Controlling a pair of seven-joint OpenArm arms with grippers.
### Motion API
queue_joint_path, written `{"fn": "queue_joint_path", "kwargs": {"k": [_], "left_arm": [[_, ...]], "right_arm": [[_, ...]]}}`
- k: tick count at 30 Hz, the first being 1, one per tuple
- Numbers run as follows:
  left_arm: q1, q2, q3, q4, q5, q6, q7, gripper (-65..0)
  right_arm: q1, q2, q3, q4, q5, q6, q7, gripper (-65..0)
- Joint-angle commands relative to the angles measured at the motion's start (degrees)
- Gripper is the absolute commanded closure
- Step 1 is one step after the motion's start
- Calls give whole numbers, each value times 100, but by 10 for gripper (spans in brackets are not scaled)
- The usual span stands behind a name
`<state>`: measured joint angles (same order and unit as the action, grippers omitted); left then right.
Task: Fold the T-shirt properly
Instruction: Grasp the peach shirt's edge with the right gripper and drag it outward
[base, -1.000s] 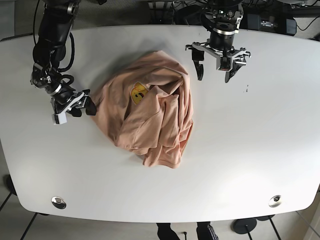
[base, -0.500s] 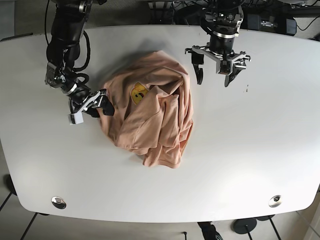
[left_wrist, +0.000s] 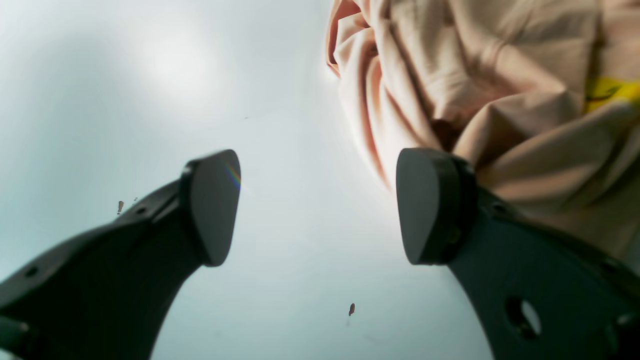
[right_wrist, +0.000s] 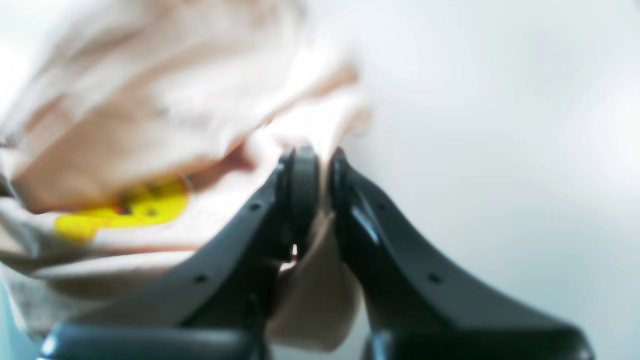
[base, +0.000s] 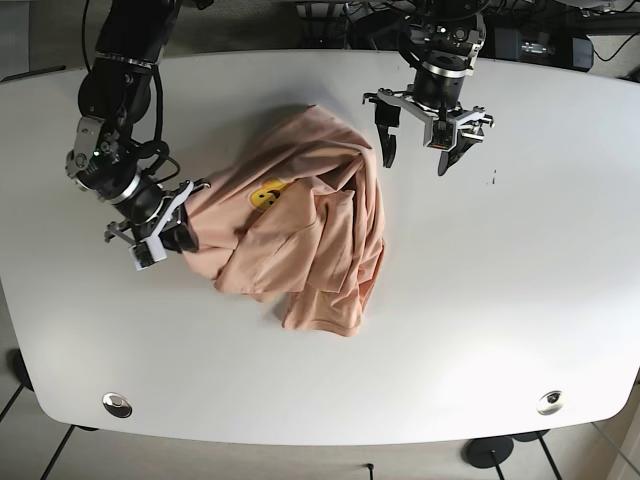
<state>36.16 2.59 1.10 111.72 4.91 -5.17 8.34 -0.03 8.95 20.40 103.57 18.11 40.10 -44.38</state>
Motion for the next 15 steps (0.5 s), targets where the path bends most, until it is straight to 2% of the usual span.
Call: {"fn": "queue_joint_path", "kwargs": {"k": [1,4,9,12,15], "left_arm": [[10,18,105,94,-29,-15,-135,-453],[-131,18,149,94,-29,11,-135,-453],[-482,53,79,94,-20,20,-135,-453],[-913,53,-9,-73,-20,20,-91,-454],[-1563,53,-27,-363,-20,20,480,-454]], "right_arm": [[52,68,179,804,48,-10,-147,-19],[43,68,601,1322,101,-10,-472,-19],[52,76,1762,1252,251,-10,-551,-19],[-80,76,2096,1208,242,-10,-551,-19],[-107,76,2412,1190,242,-10,-551,-19]]}}
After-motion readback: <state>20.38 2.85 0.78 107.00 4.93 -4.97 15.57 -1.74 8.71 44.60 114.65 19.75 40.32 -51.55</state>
